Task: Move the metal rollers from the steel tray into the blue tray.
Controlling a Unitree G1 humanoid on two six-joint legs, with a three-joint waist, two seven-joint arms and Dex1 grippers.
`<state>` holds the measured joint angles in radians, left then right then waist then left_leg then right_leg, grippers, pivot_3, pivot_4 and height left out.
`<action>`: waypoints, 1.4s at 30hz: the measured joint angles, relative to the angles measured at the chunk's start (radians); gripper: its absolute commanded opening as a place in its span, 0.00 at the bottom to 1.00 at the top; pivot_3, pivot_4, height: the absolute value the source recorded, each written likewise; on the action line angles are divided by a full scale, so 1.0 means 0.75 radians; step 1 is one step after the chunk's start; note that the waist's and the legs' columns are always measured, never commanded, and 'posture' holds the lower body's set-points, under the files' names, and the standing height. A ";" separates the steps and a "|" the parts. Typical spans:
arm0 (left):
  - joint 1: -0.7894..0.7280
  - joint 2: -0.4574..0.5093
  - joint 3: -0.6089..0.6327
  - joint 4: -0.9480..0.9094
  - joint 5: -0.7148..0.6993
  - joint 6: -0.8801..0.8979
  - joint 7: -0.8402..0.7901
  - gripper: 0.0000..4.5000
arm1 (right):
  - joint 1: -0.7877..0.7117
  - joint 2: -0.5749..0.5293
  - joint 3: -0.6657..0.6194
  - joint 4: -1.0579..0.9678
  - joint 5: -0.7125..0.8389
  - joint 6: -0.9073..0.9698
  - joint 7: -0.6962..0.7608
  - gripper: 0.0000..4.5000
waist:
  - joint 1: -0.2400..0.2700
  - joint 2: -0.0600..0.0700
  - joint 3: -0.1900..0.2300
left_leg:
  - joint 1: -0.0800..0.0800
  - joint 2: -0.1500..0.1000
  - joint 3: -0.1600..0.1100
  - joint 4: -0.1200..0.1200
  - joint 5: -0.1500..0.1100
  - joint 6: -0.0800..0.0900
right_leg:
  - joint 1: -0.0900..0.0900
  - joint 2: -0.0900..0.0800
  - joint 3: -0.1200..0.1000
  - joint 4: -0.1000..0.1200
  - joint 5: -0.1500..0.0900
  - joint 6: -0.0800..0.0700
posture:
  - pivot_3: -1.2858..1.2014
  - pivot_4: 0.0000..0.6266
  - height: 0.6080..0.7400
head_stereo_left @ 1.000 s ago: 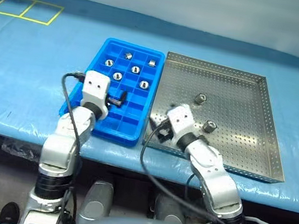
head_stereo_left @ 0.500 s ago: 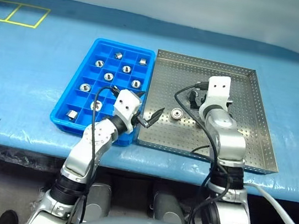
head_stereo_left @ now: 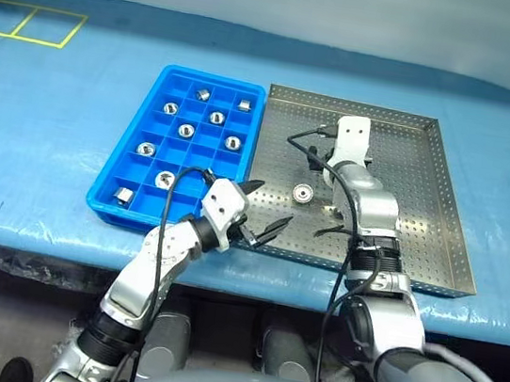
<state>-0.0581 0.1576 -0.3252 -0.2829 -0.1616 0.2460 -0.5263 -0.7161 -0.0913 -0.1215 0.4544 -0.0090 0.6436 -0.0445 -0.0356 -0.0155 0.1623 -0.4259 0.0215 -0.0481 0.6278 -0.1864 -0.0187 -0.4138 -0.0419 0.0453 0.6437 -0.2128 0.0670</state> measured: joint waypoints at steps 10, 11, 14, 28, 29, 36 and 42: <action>0.004 0.011 -0.028 0.001 0.001 -0.001 -0.002 1.00 | -0.023 -0.022 -0.005 0.139 0.029 -0.091 -0.008 0.51 | 0.000 0.003 0.001 | 0.000 0.000 0.000 -0.001 0.000 0.000 | 0.000 0.001 0.000 0.000 0.000 0.001 | 0.54 0.24 1.00; 0.004 0.013 -0.028 0.001 0.001 0.000 -0.002 1.00 | -0.021 -0.022 -0.004 0.138 0.030 -0.091 -0.008 0.43 | 0.000 0.003 0.001 | 0.000 0.000 0.000 -0.001 0.000 0.000 | 0.000 0.001 0.000 0.000 -0.001 0.001 | 0.54 0.24 1.00; 0.004 0.017 -0.025 0.001 0.002 0.000 0.004 1.00 | -0.011 -0.022 -0.003 0.125 0.034 -0.090 -0.008 0.42 | 0.000 0.003 0.001 | 0.000 0.000 0.000 -0.001 0.000 0.000 | 0.000 0.001 0.001 0.000 -0.001 0.001 | 0.54 0.24 1.00; 0.039 -0.026 0.184 -0.018 0.001 0.000 0.207 1.00 | 0.049 0.112 0.248 -0.308 0.014 -0.045 0.091 0.42 | 0.011 0.007 0.004 | 0.000 0.002 -0.001 -0.003 0.000 0.000 | -0.002 0.003 0.001 0.001 0.002 0.005 | 0.58 0.24 1.00; 0.047 -0.026 0.192 -0.022 0.001 0.001 0.214 1.00 | 0.049 0.125 0.283 -0.324 0.009 -0.069 0.105 0.42 | 0.016 0.007 0.004 | 0.000 0.002 -0.001 -0.003 0.000 0.000 | -0.002 0.003 0.000 0.001 0.002 0.005 | 0.58 0.24 1.00; 0.121 -0.013 0.270 -0.075 0.001 0.003 0.270 1.00 | 0.053 0.215 0.488 -0.381 -0.005 -0.361 0.268 0.42 | 0.054 0.007 0.004 | -0.001 0.002 -0.002 -0.003 0.000 0.000 | -0.002 0.003 -0.001 -0.001 -0.002 -0.001 | 0.60 0.24 1.00; 0.172 -0.009 0.295 -0.097 0.001 0.003 0.292 1.00 | 0.059 0.267 0.527 -0.200 -0.017 -0.460 0.306 0.42 | 0.083 0.007 0.004 | 0.000 0.002 -0.002 -0.003 0.000 0.000 | -0.002 0.003 -0.001 0.000 -0.002 -0.002 | 0.61 0.24 1.00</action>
<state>0.0713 0.1507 -0.1040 -0.3556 -0.1608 0.2484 -0.3073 -0.6719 0.1090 0.2738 0.3043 -0.0221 0.2985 0.1850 0.0269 -0.0102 0.1654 -0.4261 0.0232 -0.0494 0.6256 -0.1865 -0.0189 -0.4154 -0.0398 0.0444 0.6434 -0.2142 0.0658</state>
